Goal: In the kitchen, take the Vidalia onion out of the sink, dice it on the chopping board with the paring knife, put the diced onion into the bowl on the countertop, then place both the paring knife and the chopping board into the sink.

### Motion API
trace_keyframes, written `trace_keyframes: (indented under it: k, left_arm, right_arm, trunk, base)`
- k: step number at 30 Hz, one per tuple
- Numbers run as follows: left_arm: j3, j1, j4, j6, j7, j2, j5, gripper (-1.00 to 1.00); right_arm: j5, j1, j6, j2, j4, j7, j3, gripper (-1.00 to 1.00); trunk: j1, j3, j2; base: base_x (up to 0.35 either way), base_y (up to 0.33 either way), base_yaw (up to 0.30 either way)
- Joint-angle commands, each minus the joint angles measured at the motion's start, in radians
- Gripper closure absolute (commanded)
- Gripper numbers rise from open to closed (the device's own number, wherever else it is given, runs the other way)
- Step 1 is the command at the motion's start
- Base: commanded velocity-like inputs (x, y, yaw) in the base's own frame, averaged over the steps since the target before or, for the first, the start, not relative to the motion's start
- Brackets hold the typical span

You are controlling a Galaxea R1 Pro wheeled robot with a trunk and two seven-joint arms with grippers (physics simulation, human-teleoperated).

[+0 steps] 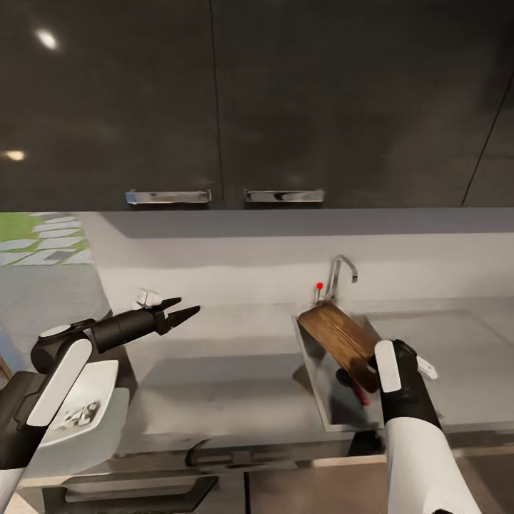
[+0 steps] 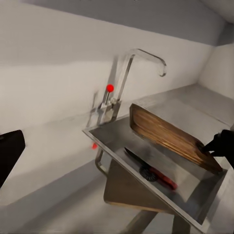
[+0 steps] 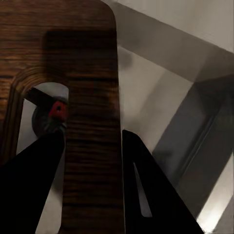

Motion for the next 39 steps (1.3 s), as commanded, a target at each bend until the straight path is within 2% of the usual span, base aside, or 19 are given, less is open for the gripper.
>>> trace_keyframes:
  k: [1,4,5,7,11,18,25,36,39]
  left_arm:
    - [0.000,-0.001,0.000,0.007,0.002,0.001,0.008,-1.00]
    - [0.000,-0.001,0.000,0.006,0.002,0.001,0.007,-1.00]
    - [0.000,-0.001,0.000,0.006,0.002,0.001,0.007,-1.00]
    - [0.000,-0.001,0.000,0.006,0.002,0.001,0.007,-1.00]
    - [0.000,-0.001,0.000,0.006,0.002,0.001,0.007,-1.00]
    - [0.000,-0.001,0.000,0.006,0.002,0.001,0.007,-1.00]
    - [0.000,-0.001,0.000,0.006,0.002,0.001,0.006,-1.00]
    - [-0.002,-0.001,0.000,0.006,0.002,-0.001,0.006,-1.00]
    - [-0.002,-0.001,0.000,0.006,0.002,-0.001,0.006,-1.00]
  right_arm:
    - [-0.010,-0.001,0.001,0.001,0.002,-0.006,-0.002,1.00]
    - [-0.020,-0.001,0.001,0.001,0.011,-0.006,-0.002,1.00]
    - [-0.047,-0.001,0.001,0.001,0.015,-0.006,-0.002,1.00]
    - [-0.069,-0.001,0.001,0.001,0.022,-0.007,-0.001,1.00]
    - [-0.088,-0.001,-0.001,0.001,0.071,-0.008,-0.002,1.00]
    - [-0.093,-0.001,-0.035,0.001,0.108,-0.008,-0.003,1.00]
    - [-0.093,-0.001,-0.113,0.001,0.116,-0.021,-0.003,1.00]
    - [-0.093,-0.001,-0.142,0.001,0.136,-0.046,-0.004,1.00]
    - [-0.093,-0.001,-0.171,0.001,0.159,-0.046,-0.003,1.00]
  trunk:
    - [0.001,-0.002,-0.002]
    - [0.001,-0.002,-0.002]
    - [0.001,-0.002,-0.002]
    - [0.001,-0.002,-0.002]
    - [0.001,-0.002,-0.002]
    - [0.001,-0.002,-0.002]
    - [0.001,-0.002,-0.002]
    - [0.001,-0.002,-0.002]
    - [0.001,-0.002,-0.002]
  base:
    - [-0.032,0.145,0.000]
    - [-0.015,0.067,0.000]
    - [-0.003,0.012,0.000]
    - [-0.001,0.007,-0.003]
    - [-0.001,0.002,-0.091]
    - [0.000,0.000,-0.109]
    - [0.000,0.000,-0.013]
    - [0.000,0.000,-0.001]
    - [0.000,0.000,0.000]
